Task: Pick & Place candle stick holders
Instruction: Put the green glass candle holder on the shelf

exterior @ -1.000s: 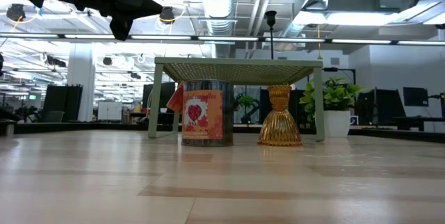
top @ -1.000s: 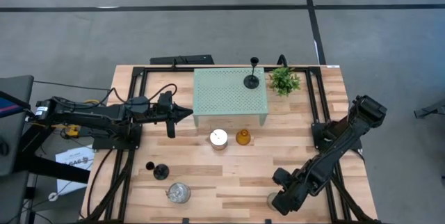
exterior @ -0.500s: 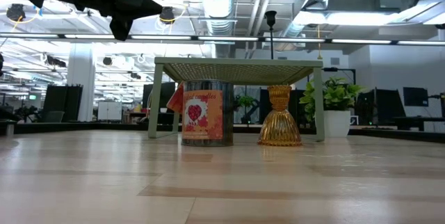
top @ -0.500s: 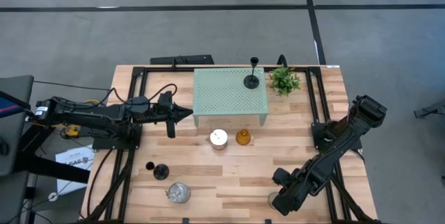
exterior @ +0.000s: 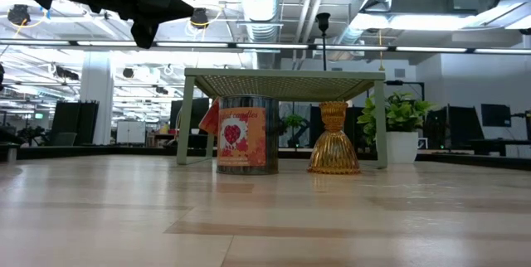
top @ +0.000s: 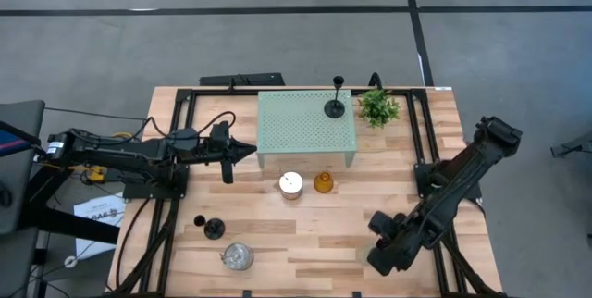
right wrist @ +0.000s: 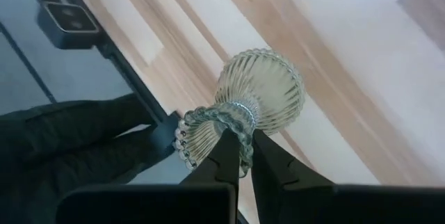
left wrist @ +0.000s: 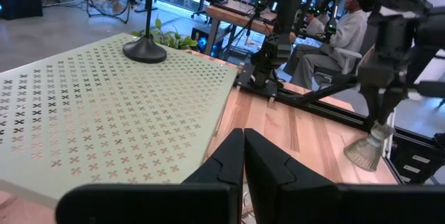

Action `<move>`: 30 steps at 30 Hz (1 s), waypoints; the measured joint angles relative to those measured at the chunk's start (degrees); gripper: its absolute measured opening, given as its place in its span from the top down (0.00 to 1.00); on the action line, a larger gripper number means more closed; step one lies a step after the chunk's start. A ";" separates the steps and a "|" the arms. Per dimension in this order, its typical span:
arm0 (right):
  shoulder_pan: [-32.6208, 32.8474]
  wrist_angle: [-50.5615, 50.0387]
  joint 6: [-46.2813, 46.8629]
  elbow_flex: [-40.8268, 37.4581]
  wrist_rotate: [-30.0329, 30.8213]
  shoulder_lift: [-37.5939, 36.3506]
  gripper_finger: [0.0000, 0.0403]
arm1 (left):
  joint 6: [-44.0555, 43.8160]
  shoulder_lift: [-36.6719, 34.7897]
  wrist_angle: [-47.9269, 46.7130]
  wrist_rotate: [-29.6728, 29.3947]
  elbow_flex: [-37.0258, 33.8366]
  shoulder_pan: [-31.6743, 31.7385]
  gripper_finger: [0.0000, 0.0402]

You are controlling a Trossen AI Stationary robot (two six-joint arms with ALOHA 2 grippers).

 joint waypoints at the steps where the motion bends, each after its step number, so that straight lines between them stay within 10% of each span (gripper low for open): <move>1: -0.29 -0.21 -0.23 0.00 0.33 -0.76 0.99 | 0.00 0.00 -0.02 0.00 0.00 -0.02 0.97; 30: -30.49 -27.73 -29.65 26.32 -2.19 -8.92 0.99 | -0.13 0.00 0.00 0.01 -0.02 -0.01 0.97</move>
